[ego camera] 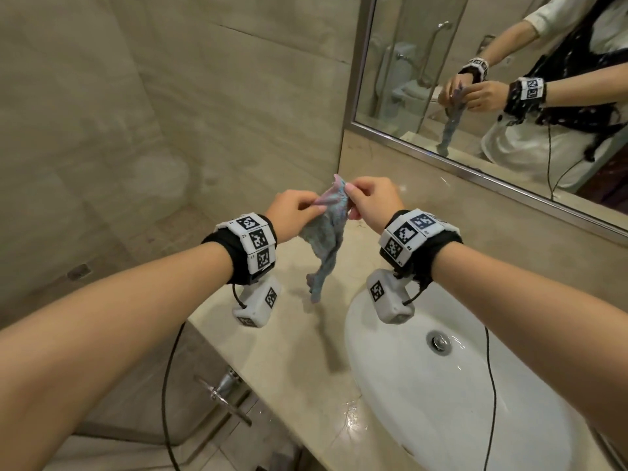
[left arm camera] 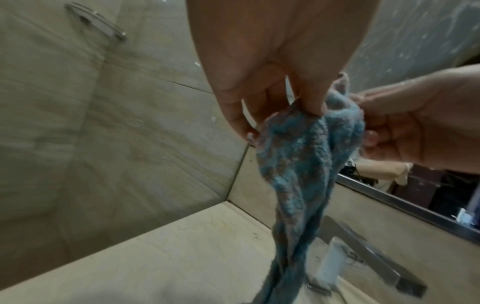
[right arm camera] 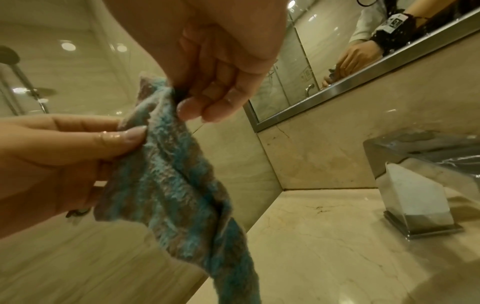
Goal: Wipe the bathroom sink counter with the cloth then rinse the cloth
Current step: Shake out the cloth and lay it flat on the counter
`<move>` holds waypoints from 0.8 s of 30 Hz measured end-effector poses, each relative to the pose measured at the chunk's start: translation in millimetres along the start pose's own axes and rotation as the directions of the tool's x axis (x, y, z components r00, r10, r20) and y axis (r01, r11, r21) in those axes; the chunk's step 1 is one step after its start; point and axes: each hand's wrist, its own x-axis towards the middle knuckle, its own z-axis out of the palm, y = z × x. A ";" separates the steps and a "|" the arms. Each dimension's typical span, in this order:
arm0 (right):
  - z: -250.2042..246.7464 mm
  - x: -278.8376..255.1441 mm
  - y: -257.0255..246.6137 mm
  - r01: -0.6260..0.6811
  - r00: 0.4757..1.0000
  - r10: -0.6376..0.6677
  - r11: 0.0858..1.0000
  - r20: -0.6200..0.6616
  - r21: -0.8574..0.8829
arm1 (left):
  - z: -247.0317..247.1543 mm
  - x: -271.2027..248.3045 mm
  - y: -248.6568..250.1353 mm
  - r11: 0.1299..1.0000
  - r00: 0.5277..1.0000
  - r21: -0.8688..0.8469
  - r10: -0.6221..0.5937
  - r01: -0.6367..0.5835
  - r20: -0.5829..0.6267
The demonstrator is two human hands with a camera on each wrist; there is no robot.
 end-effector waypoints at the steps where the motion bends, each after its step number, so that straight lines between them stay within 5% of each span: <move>1: -0.2 -0.7 0.0 -0.007 1.000 0.007 1.000 -0.006 0.007 | -1.3 1.0 -0.9 0.999 1.000 -0.039 -0.005 0.004 -0.018; 6: -7.3 3.2 7.6 -0.083 0.993 0.084 0.996 -0.082 0.017 | -14.1 4.2 3.3 0.998 0.992 -0.060 0.013 -0.020 -0.129; 11: -11.0 4.7 10.2 -0.066 0.987 0.040 0.984 -0.154 -0.163 | -17.9 8.7 10.2 0.994 0.995 -0.112 0.006 -0.017 -0.100; 15: -5.7 4.1 -2.1 -0.005 0.991 0.037 0.971 -0.127 0.238 | -25.6 9.9 17.6 0.995 0.999 -0.097 -0.021 0.019 -0.024; 18: -3.3 7.0 -13.3 -0.161 0.972 0.232 0.786 -0.044 0.597 | -34.5 9.9 14.1 0.997 0.974 0.033 -0.072 0.066 0.217; 20: -3.2 8.8 -16.0 -0.183 0.967 0.245 0.855 -0.068 0.485 | -35.3 9.6 10.5 0.982 0.949 0.179 -0.109 0.058 0.295; 24: -0.1 6.6 -7.4 -0.051 0.997 0.055 0.995 -0.049 0.082 | -34.3 12.4 6.1 0.951 0.967 0.304 -0.130 0.059 0.219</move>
